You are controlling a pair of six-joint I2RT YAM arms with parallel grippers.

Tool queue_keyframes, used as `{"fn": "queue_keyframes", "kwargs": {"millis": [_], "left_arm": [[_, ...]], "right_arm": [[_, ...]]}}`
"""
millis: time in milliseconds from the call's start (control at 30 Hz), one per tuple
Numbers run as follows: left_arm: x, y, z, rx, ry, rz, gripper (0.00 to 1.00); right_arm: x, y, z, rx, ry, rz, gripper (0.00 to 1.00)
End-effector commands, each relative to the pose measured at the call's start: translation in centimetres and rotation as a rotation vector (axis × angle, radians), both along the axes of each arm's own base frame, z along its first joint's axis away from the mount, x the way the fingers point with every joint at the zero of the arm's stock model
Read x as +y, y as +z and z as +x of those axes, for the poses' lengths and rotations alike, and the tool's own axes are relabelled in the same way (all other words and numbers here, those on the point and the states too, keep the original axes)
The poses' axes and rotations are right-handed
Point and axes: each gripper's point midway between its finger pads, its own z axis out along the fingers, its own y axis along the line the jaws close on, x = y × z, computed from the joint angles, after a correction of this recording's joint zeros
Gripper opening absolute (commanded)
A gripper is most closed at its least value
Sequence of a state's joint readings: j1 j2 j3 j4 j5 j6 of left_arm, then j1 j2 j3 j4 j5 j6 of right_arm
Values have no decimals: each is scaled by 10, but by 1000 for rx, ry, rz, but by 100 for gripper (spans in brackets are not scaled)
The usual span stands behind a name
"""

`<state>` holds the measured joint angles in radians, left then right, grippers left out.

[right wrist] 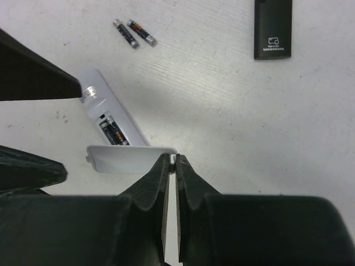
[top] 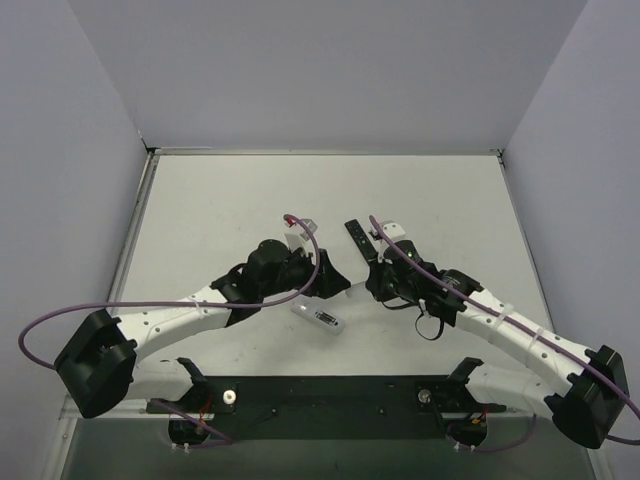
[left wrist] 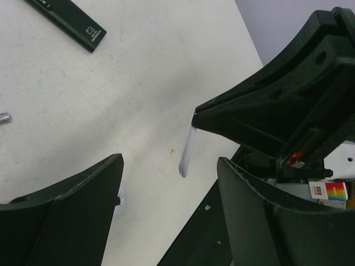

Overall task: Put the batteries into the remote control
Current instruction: Adjust the battery cover.

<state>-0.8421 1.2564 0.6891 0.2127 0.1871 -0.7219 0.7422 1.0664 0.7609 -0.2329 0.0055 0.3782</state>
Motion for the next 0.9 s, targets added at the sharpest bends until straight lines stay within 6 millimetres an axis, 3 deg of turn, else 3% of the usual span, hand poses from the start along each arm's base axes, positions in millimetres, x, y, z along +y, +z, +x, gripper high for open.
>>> {"fn": "queue_keyframes", "kwargs": {"millis": [0,233,667,767,867], "left_arm": [[-26,39,-3,-64,-95,-99,74],[-38,27,-19,-35,-193,-23,66],[-37,13,-23,-71,-263,144,51],[-39,13,-26,-82,-285,156,42],[-39,16,-28,-107,-301,163,19]], "right_arm": [[8,16,1,-100,48,12,0],[11,22,-1,-137,61,45,0],[18,32,-7,-184,102,85,0],[19,34,-7,-192,108,91,0],[21,37,-10,-195,123,104,0]]}}
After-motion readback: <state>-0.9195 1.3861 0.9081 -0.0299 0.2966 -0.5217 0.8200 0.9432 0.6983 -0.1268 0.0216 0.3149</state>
